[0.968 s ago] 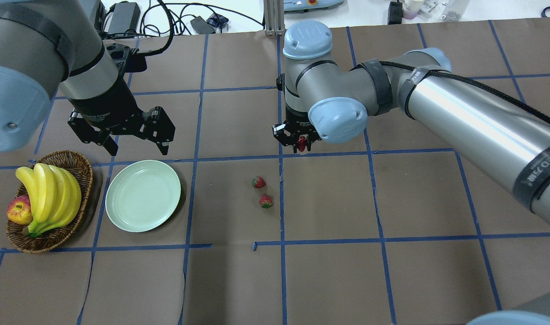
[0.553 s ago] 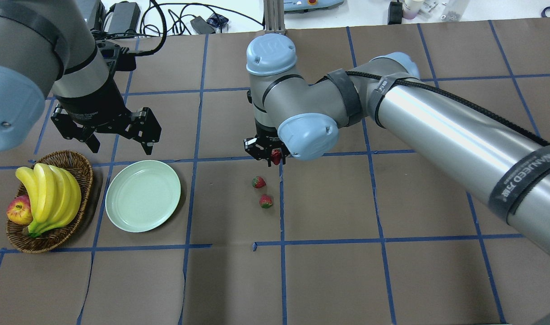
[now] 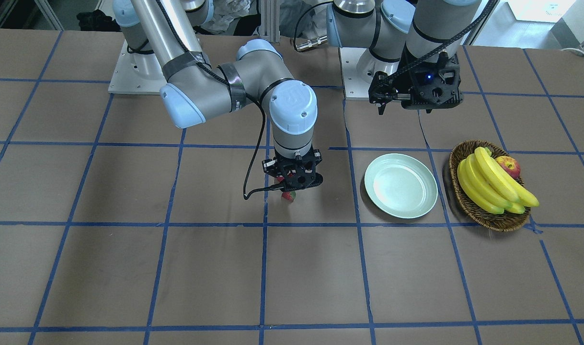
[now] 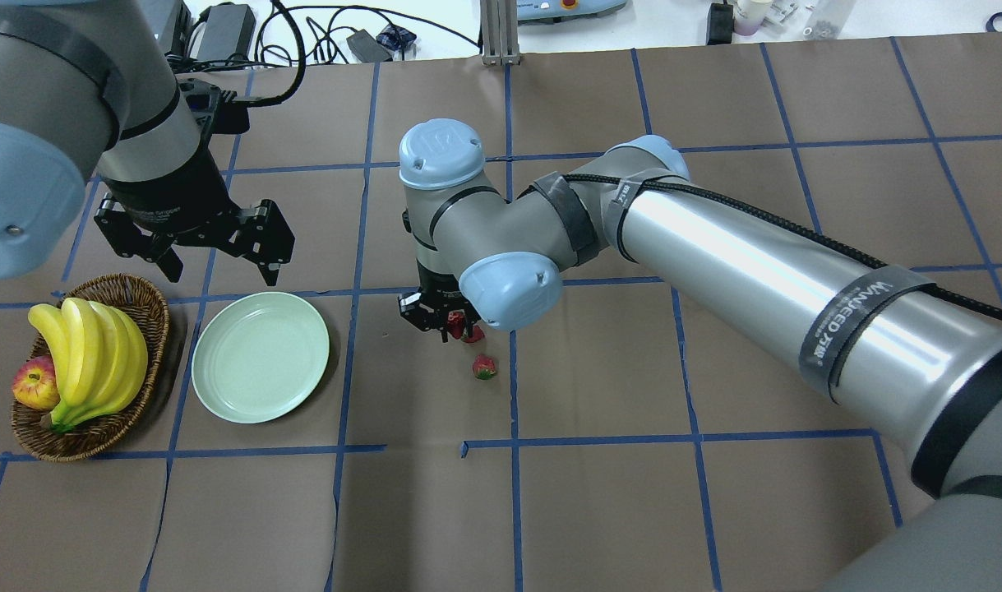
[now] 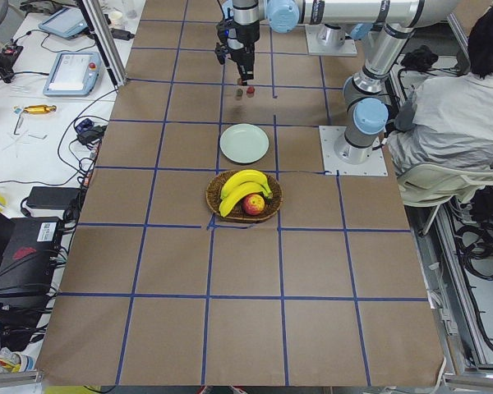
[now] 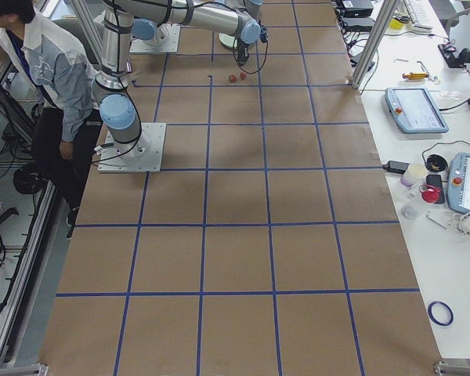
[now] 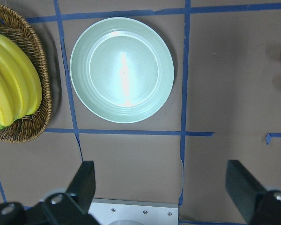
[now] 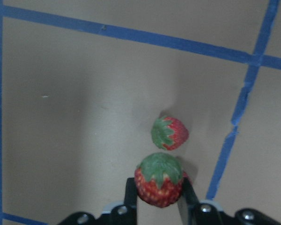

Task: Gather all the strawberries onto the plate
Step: 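Carry the last strawberry beside the other two and release it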

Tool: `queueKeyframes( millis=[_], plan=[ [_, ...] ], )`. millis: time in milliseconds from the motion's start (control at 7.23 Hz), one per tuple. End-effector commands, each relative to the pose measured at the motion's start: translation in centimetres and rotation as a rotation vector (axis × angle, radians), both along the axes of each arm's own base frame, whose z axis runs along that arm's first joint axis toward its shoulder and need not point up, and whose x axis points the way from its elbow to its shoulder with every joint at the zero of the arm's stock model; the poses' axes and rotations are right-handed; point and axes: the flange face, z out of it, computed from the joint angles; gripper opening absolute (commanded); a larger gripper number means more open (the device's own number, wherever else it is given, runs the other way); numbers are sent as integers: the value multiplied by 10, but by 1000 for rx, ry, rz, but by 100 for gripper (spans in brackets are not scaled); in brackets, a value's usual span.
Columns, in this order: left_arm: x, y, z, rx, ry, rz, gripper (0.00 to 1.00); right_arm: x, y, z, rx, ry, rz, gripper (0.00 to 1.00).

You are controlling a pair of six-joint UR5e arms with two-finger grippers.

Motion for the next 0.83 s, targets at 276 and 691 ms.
queueKeyframes(
  millis=[276, 691],
  plan=[
    [-1, 0, -2, 5, 7, -1, 100, 14, 8, -32, 40, -4, 11, 42],
    [-1, 0, -2, 6, 7, -1, 100, 15, 6, -25, 33, -13, 4, 100]
  ],
)
